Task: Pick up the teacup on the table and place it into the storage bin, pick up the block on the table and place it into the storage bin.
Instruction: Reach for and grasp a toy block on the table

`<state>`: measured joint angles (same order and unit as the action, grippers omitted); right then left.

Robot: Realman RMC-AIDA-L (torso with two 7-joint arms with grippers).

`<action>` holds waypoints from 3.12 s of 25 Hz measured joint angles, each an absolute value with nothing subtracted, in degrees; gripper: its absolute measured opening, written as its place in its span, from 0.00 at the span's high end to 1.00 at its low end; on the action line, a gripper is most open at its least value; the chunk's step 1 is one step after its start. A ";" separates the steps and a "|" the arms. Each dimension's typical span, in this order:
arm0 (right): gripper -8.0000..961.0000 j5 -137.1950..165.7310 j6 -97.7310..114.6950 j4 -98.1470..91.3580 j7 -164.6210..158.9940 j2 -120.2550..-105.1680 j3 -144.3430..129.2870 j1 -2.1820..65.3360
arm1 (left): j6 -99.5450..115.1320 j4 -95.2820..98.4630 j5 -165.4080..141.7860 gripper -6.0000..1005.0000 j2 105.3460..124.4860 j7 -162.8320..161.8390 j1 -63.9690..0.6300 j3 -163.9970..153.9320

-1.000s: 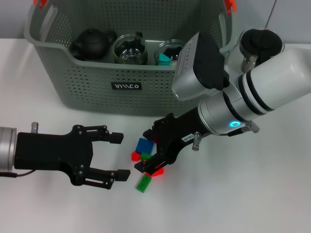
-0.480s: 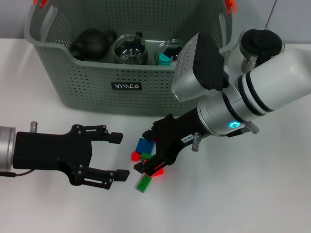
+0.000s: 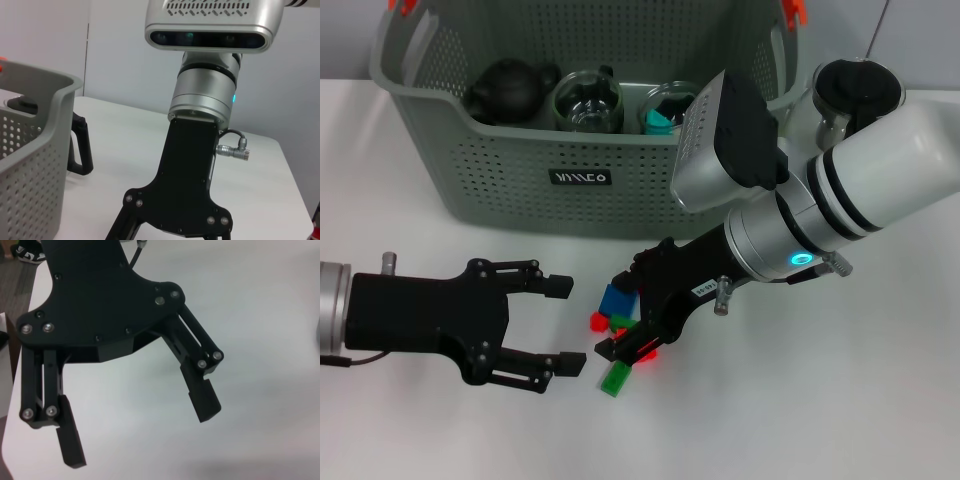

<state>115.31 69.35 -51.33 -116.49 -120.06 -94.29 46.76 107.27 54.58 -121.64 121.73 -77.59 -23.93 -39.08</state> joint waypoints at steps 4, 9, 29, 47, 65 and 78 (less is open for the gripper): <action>0.03 115.31 69.35 -51.33 -116.45 -120.06 -94.31 46.76 | 107.39 54.58 -121.64 0.13 121.73 -77.60 -23.96 -39.03; 0.03 115.31 69.35 -51.32 -116.13 -119.99 -94.10 46.90 | 107.47 54.63 -121.64 0.13 121.72 -77.60 -24.08 -39.02; 0.03 112.10 66.86 -46.96 -114.95 -120.85 -100.38 48.39 | 109.80 56.79 -124.35 0.13 121.38 -77.67 -24.10 -38.29; 0.03 110.44 65.95 -45.22 -114.34 -120.64 -101.82 47.96 | 109.90 56.56 -124.46 0.13 121.37 -77.76 -24.00 -37.89; 0.03 110.24 65.08 -43.23 -113.60 -120.96 -102.21 48.43 | 109.96 56.45 -124.45 0.13 121.46 -77.87 -24.08 -37.91; 0.03 109.69 63.37 -43.07 -113.53 -121.03 -103.66 48.43 | 109.83 56.42 -124.41 0.13 121.57 -77.87 -24.08 -37.88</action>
